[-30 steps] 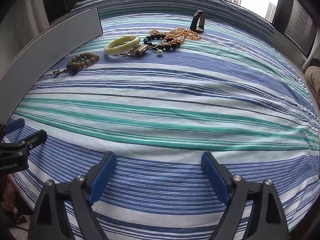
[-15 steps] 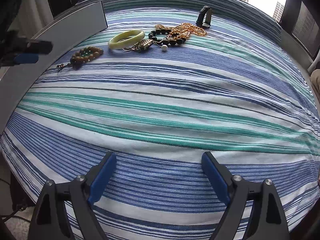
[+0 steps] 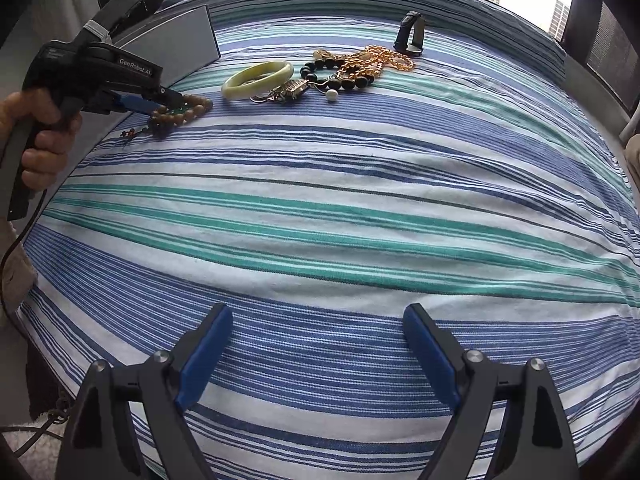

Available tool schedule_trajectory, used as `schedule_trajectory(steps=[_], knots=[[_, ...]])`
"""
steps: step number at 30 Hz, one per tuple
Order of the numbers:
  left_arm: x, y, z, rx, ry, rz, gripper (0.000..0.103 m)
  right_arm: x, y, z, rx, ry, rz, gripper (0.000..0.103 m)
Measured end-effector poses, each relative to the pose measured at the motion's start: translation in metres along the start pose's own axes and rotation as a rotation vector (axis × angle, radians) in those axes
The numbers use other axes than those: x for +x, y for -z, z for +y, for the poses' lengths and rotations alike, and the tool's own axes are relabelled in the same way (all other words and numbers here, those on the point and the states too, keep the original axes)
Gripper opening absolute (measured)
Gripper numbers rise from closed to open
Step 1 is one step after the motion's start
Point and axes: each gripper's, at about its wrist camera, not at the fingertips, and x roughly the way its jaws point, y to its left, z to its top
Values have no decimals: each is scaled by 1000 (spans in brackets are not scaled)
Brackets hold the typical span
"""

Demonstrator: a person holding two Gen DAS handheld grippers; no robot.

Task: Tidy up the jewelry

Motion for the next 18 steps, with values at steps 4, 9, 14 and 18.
schedule_trajectory(steps=[4, 9, 14, 18], knots=[[-15, 9, 6, -28, 33, -27, 9, 0, 1, 2, -7, 7, -2, 90], [-68, 34, 11, -29, 88, -106, 9, -1, 2, 0, -5, 1, -4, 90], [-96, 77, 33, -87, 69, -126, 9, -1, 3, -1, -1, -1, -6, 90], [-98, 118, 71, -173, 8, -95, 10, -1, 4, -1, -2, -1, -6, 90]])
